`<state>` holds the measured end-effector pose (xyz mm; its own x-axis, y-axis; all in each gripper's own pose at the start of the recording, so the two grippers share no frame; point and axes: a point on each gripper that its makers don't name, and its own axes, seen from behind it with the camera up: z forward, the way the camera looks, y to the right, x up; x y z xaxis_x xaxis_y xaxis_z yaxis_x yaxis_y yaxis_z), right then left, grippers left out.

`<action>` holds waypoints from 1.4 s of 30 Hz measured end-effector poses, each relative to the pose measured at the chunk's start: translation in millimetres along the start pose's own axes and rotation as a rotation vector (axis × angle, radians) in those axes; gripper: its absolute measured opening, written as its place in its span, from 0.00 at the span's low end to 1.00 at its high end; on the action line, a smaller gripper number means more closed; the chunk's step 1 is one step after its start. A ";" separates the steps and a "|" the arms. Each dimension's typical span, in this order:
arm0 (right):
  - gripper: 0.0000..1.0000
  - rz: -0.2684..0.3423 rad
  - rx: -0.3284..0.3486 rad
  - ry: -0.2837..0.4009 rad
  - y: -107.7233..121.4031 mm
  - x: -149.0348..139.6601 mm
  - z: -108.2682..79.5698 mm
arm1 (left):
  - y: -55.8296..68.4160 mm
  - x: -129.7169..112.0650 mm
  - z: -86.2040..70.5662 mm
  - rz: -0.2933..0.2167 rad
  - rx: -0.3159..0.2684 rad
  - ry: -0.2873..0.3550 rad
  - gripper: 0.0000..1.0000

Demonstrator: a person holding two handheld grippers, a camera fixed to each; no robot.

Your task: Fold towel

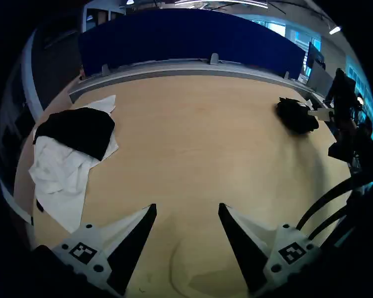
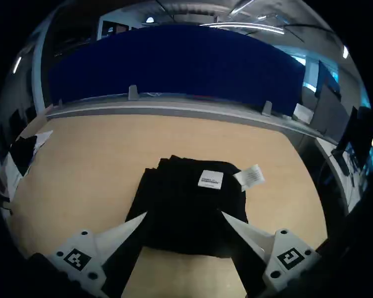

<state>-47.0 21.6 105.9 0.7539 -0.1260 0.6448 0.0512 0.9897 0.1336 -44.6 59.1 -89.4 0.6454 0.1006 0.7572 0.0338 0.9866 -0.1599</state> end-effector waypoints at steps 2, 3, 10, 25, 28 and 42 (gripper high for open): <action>0.96 0.002 0.000 -0.014 0.2 -7.9 3.3 | -0.3 -0.6 -0.1 -0.001 0.001 0.001 0.92; 0.96 0.003 0.000 -0.022 0.8 -11.9 5.3 | -0.4 -0.9 -0.1 -0.002 0.002 0.001 0.92; 0.97 0.001 0.002 -0.075 6.2 -35.1 21.3 | -2.3 -3.6 -1.8 -0.005 0.008 0.001 0.92; 0.96 0.012 0.019 -0.017 3.0 -11.5 3.2 | 2.2 3.4 -2.9 -0.002 0.007 0.014 0.92; 0.96 0.037 0.021 0.034 5.0 6.1 -15.0 | 2.7 5.7 -2.9 -0.007 0.007 0.020 0.92; 0.96 0.199 0.038 0.191 11.7 49.5 -90.8 | 5.2 18.1 -3.2 -0.014 -0.006 0.060 0.93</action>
<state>50.4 33.1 71.1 0.8568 0.0897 0.5078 -0.1327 0.9899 0.0490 -30.3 65.7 -78.6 0.6894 0.0787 0.7201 0.0473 0.9871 -0.1531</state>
